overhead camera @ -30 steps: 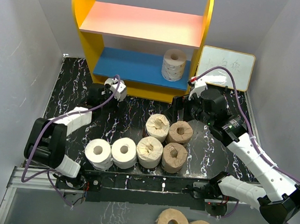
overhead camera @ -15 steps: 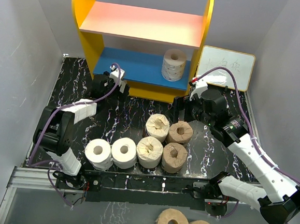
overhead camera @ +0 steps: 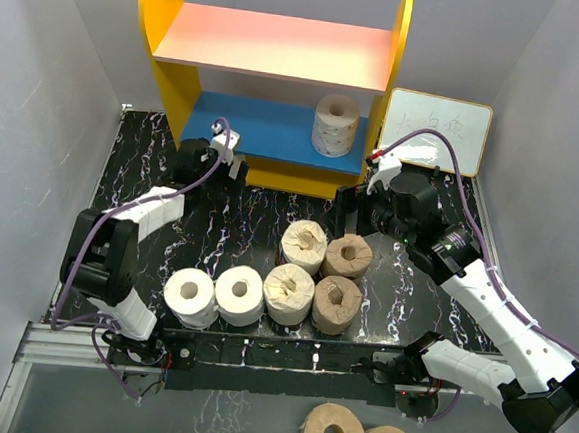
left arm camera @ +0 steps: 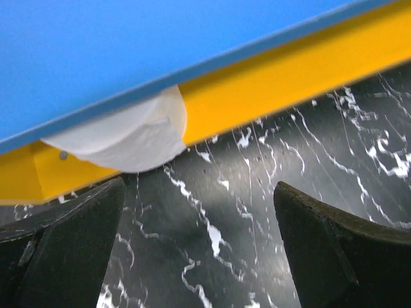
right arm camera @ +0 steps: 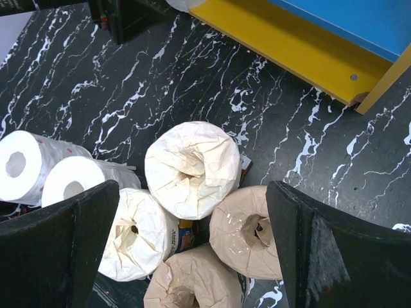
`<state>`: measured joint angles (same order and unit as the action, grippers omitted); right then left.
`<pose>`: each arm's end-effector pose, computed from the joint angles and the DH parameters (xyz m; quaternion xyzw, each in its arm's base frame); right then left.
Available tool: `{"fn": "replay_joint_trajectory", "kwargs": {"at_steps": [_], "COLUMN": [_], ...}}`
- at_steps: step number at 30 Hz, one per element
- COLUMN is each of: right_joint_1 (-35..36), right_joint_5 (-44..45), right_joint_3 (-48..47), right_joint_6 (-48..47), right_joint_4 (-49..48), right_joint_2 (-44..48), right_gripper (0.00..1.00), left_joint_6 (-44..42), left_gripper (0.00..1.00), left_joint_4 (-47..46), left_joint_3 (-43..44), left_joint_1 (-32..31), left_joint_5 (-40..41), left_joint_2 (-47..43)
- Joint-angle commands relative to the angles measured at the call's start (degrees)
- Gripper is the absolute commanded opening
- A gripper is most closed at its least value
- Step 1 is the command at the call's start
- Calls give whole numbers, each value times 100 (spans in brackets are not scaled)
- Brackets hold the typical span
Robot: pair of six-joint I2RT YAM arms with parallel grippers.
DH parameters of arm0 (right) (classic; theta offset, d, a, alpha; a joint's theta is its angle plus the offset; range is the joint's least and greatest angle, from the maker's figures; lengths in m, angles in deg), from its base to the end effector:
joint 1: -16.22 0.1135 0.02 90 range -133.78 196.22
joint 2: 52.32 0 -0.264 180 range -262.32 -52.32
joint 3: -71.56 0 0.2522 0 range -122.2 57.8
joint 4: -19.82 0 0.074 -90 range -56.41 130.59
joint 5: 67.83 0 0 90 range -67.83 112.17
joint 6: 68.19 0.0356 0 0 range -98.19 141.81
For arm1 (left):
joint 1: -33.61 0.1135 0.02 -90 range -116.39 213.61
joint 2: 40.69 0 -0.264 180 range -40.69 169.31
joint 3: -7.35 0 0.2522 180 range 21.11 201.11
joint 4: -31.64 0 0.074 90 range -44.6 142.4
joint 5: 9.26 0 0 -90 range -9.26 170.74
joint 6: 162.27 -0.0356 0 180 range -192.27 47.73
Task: Place and organize the paper towels onto the shelf
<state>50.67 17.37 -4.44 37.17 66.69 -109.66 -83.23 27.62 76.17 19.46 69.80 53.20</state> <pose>0.1739 0.1229 0.3647 -0.1634 0.8419 0.2486 0.4502 0.3552 -0.0965 0.2309 0.2311 0.7893 -0.0942 0.5611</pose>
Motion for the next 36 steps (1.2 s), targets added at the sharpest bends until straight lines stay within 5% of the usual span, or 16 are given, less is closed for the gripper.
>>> {"fn": "replay_joint_trajectory", "kwargs": {"at_steps": [1, 6, 8, 12, 18, 36], "right_joint_1": [28, 29, 25, 30, 25, 26], "right_joint_5": [-290, 936, 1770, 3195, 2919, 3025], "right_joint_3": [-565, -1255, -1148, -392, -446, -255], "right_joint_6": [-92, -297, -134, 76, 322, 368], "right_joint_4": [96, 734, 299, -1086, -1154, -616], "right_joint_2": [16, -136, 201, 839, 383, 939], "right_gripper": [99, 99, 99, 99, 99, 98], "left_joint_6": [-798, -1229, -1064, -922, -687, 874], "left_gripper": [99, 99, 99, 99, 99, 99], "left_joint_4": [1597, 3664, 4410, 5270, 3395, -1296], "left_joint_3": [326, 1071, 1590, 2229, 1480, 830], "left_joint_1": [-8, 39, 296, 1610, 2493, 2540], "left_joint_5": [-586, -765, -891, -2454, -2264, -2556], "left_joint_2": [-1083, -1658, -1518, -1227, -1734, -386]}}
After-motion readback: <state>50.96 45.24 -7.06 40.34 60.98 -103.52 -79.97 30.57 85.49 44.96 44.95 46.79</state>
